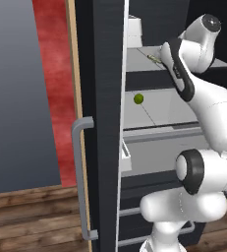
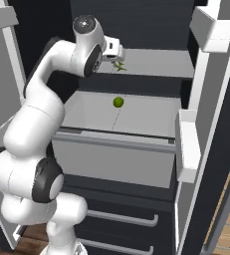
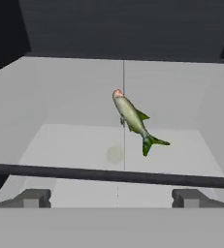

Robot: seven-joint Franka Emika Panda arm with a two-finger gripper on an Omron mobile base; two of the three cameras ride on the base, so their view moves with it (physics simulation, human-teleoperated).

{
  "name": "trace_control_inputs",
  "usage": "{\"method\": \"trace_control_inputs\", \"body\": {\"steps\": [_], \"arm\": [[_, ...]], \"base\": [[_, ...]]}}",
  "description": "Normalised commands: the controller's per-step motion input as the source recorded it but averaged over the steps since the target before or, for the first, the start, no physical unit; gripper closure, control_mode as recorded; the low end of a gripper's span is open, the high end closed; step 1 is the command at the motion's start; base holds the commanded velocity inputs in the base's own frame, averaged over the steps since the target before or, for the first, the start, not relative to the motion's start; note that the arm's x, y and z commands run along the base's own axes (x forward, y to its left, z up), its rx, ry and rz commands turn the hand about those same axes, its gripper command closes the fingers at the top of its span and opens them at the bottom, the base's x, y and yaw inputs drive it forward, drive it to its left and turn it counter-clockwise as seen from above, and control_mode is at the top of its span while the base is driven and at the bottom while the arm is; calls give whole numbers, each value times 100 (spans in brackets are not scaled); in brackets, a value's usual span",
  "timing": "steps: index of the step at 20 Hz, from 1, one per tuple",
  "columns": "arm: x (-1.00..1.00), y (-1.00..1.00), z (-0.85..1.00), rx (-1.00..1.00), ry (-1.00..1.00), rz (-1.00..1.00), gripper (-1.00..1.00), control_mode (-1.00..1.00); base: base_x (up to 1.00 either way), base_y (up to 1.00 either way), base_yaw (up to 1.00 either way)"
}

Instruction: Take the fish from the fridge and place it on the digital scale on the counter by the fridge. Wait a few seconds for a reading, then move it to the plate on the dining counter.

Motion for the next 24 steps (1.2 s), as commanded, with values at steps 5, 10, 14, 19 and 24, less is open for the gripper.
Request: {"method": "trace_control_inputs", "body": {"steps": [5, 10, 14, 19, 24], "arm": [[75, -8, -5, 0, 0, 0, -100, -100], [57, -3, -21, 0, 0, 0, -100, -100], [55, -4, -37, 0, 2, 0, -100, -100], [68, -17, -30, 0, 0, 0, -100, -100], [68, -14, -27, 0, 0, 0, -100, -100]], "base": [[0, 0, 0], [0, 0, 0], [0, 0, 0], [0, 0, 0], [0, 0, 0]]}}
